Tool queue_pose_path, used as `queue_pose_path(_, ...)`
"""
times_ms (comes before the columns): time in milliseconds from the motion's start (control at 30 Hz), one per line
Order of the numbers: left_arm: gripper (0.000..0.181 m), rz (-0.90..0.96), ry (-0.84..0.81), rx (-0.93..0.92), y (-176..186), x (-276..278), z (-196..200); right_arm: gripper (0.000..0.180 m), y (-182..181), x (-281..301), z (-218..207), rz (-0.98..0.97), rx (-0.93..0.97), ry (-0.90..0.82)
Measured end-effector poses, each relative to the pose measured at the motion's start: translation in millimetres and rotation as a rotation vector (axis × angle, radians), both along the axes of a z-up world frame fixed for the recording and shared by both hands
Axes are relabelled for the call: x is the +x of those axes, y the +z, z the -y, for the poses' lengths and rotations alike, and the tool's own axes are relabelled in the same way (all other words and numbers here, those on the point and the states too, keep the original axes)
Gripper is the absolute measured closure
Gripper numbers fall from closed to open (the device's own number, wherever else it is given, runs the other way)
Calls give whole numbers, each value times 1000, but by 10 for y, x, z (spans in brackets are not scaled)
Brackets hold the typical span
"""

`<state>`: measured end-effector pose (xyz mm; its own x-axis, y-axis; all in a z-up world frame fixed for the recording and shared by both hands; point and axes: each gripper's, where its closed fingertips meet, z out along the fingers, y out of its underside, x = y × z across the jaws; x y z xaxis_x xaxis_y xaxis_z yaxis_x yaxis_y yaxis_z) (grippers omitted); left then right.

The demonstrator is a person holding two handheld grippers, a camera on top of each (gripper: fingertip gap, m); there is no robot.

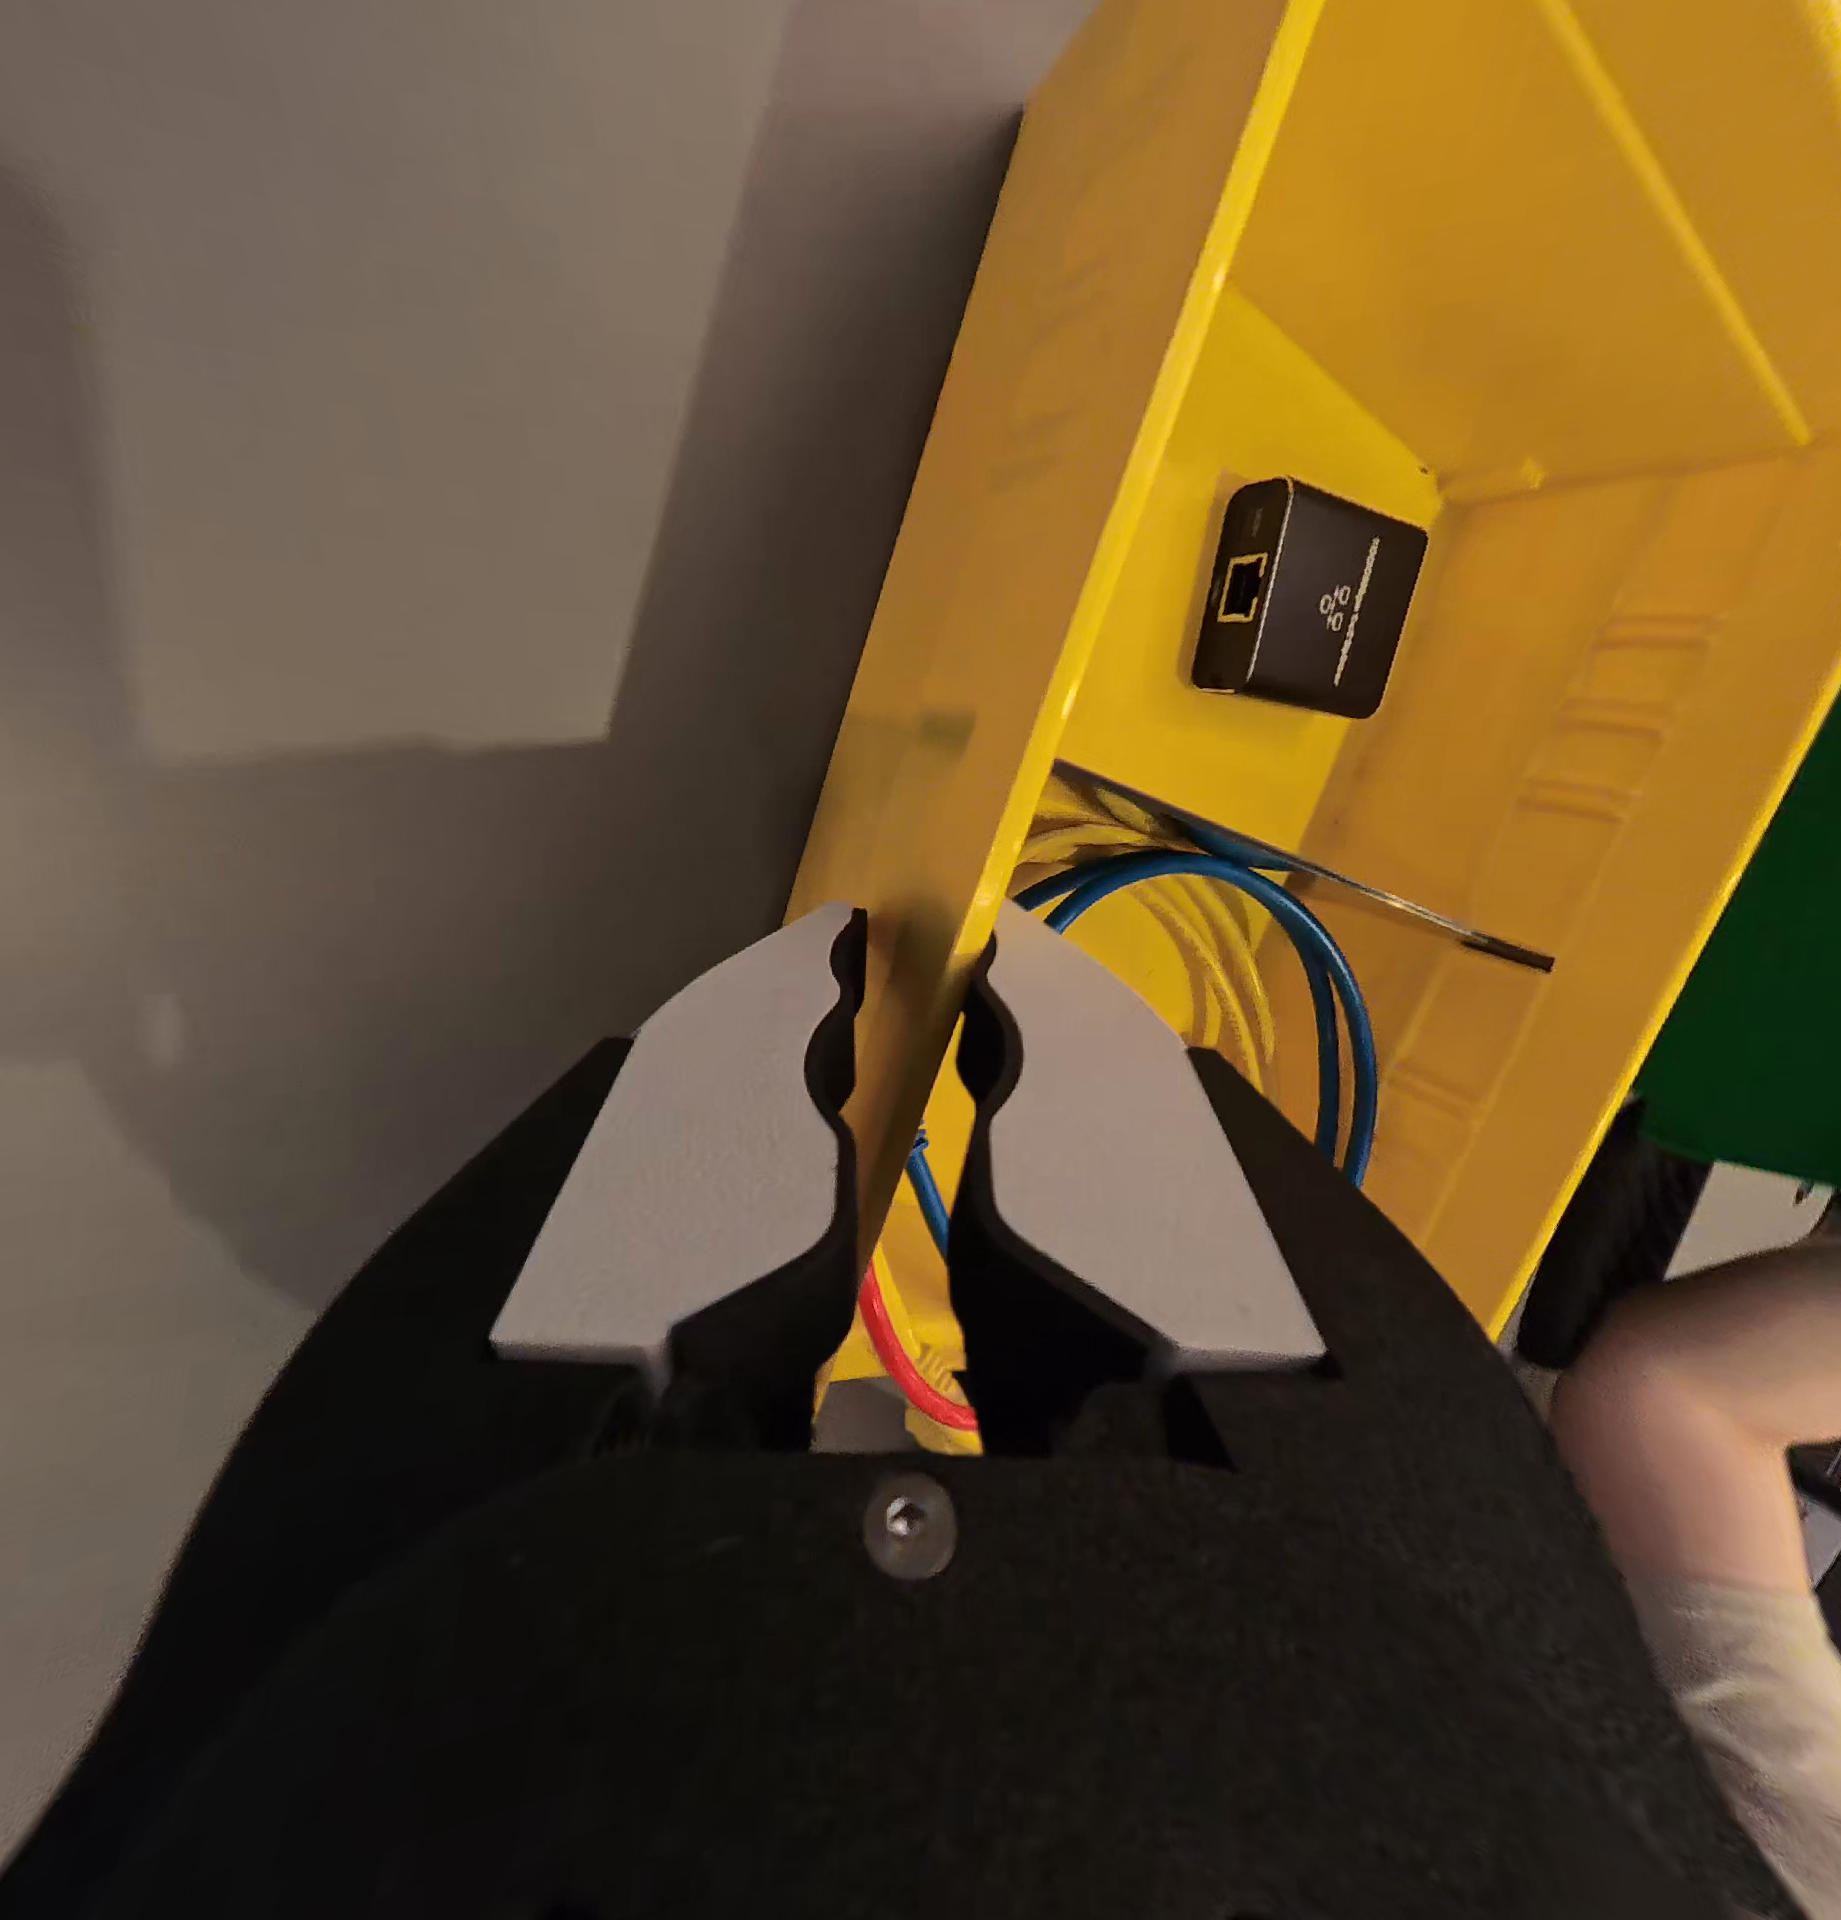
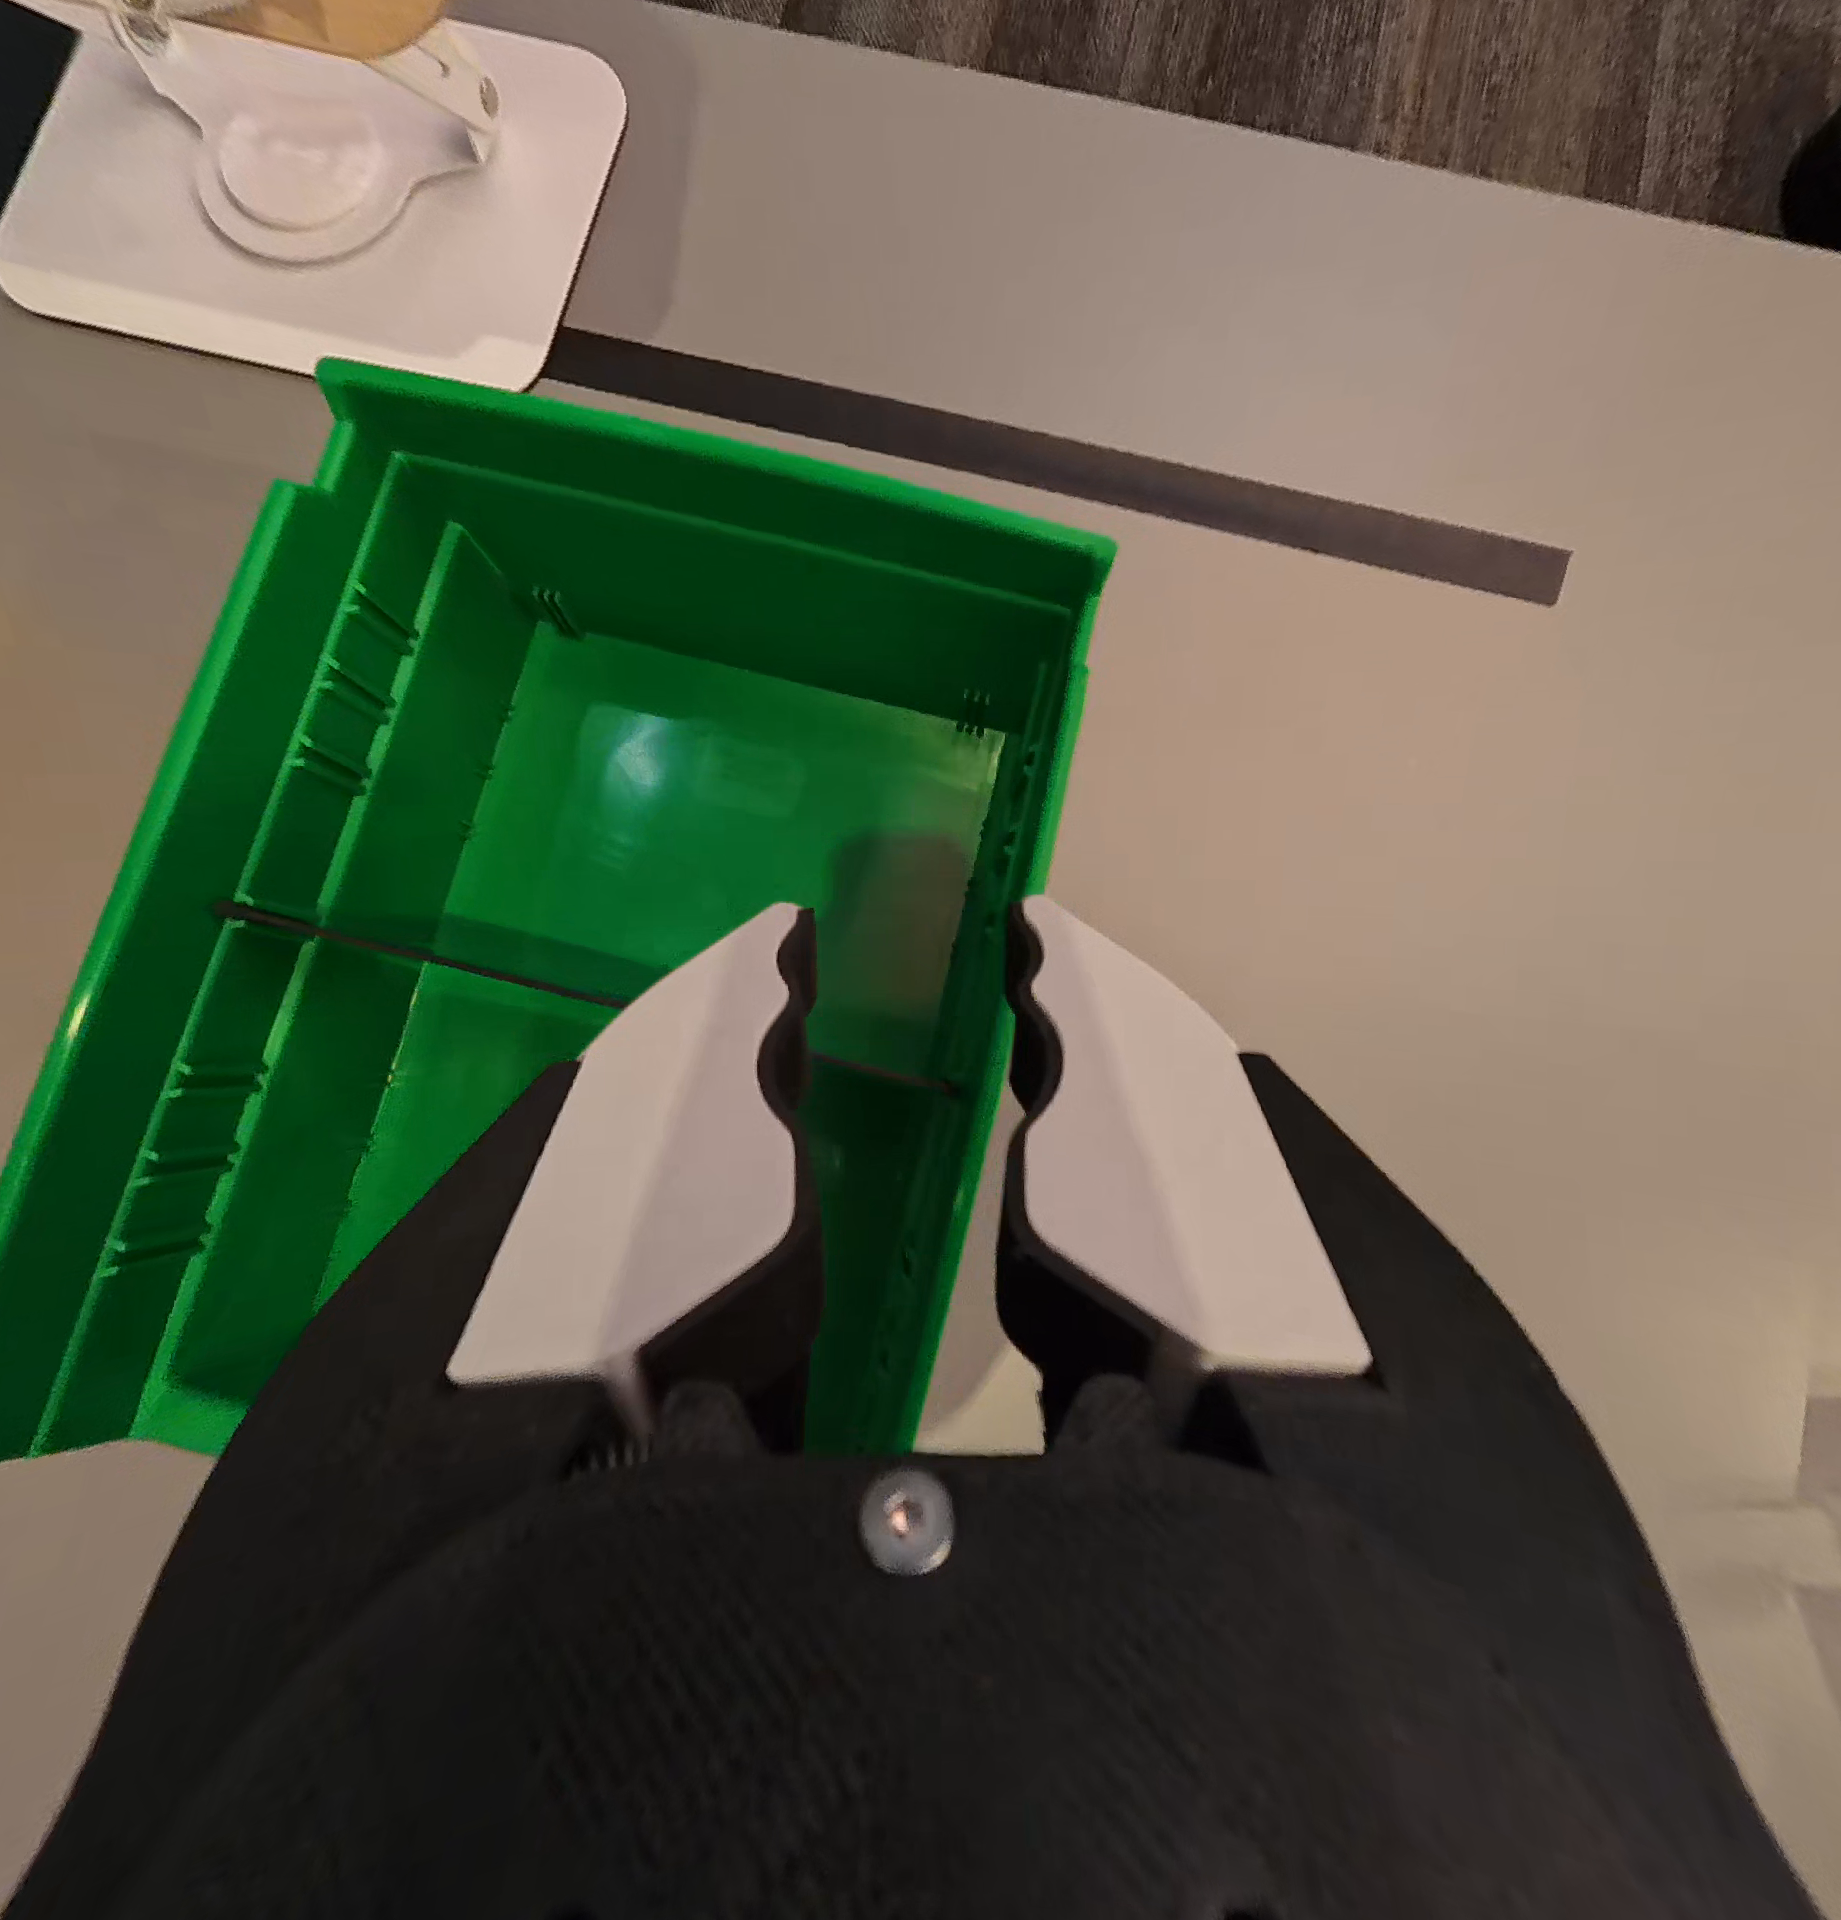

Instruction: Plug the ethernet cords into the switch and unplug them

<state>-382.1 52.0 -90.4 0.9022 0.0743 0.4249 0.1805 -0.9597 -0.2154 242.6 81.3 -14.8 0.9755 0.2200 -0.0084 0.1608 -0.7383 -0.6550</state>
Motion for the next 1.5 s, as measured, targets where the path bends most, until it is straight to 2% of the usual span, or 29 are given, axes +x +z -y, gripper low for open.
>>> queue_pose_path(33,166,-2,38,2,1,-84,13,143,-9,25,20,-4,-5,-3)
queue_pose_path(200,167,-26,158,-31,0,-292,156,143,56,155,117,-59,23,-35)
queue_pose_path(367,171,-94,41,-104,-21,-63,306,143,89,214,198,-105,21,-49)
queue_pose_path(533,171,-86,-27,-83,-22,144,205,142,-105,340,249,-81,-46,-59)
queue_pose_path(700,169,-54,-18,-77,-17,154,193,128,-377,440,361,-53,-168,-71)
queue_pose_path(767,169,-52,-26,-77,-17,155,194,129,-456,473,363,-11,-197,-78)
queue_pose_path(967,169,-63,-41,-78,-19,155,195,129,-624,302,372,-43,-299,-38)
queue_pose_path(1033,169,-60,-43,-78,-19,156,195,135,-763,243,450,-51,-397,-33)
queue_pose_path(1100,169,-56,-46,-77,-19,157,195,170,-874,168,500,-88,-480,-35)
queue_pose_path(1133,169,-53,-46,-77,-18,157,194,174,-885,144,472,-131,-494,-69)
queue_pose_path(1200,168,-51,-49,-76,-18,158,194,172,-881,147,423,-230,-500,-169)
queue_pose_path(1267,168,-49,-53,-75,-19,158,194,170,-877,150,426,-287,-499,-190)
queue_pose_path(1500,167,-30,-59,-74,-18,160,193,169,-875,360,521,-340,-483,-259)
